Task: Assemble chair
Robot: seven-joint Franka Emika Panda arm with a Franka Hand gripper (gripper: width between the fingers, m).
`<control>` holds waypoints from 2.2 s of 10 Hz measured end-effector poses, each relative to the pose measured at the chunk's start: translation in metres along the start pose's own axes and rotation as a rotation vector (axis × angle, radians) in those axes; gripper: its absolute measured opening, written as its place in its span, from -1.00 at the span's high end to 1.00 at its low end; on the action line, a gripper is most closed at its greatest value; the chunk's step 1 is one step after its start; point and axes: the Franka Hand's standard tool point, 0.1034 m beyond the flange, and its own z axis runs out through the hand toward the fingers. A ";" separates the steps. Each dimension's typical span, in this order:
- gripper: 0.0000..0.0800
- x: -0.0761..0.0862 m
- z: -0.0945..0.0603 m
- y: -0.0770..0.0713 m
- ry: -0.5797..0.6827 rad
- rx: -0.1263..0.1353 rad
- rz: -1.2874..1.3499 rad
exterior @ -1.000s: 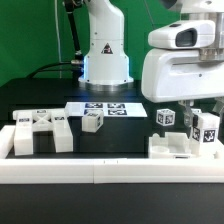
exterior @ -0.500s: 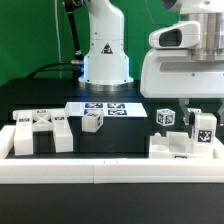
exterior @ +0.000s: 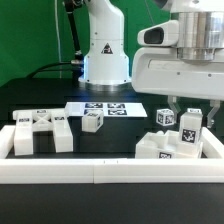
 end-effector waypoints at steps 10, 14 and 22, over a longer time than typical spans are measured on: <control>-0.62 -0.012 -0.022 0.016 -0.004 0.006 -0.122; -0.62 -0.012 -0.022 0.017 -0.005 0.005 -0.128; -0.62 -0.007 -0.021 0.119 -0.025 0.007 -0.258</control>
Offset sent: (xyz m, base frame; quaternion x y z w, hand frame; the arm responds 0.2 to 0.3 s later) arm -0.0153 -0.0044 0.0187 -0.0213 -0.0051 -0.0530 0.9984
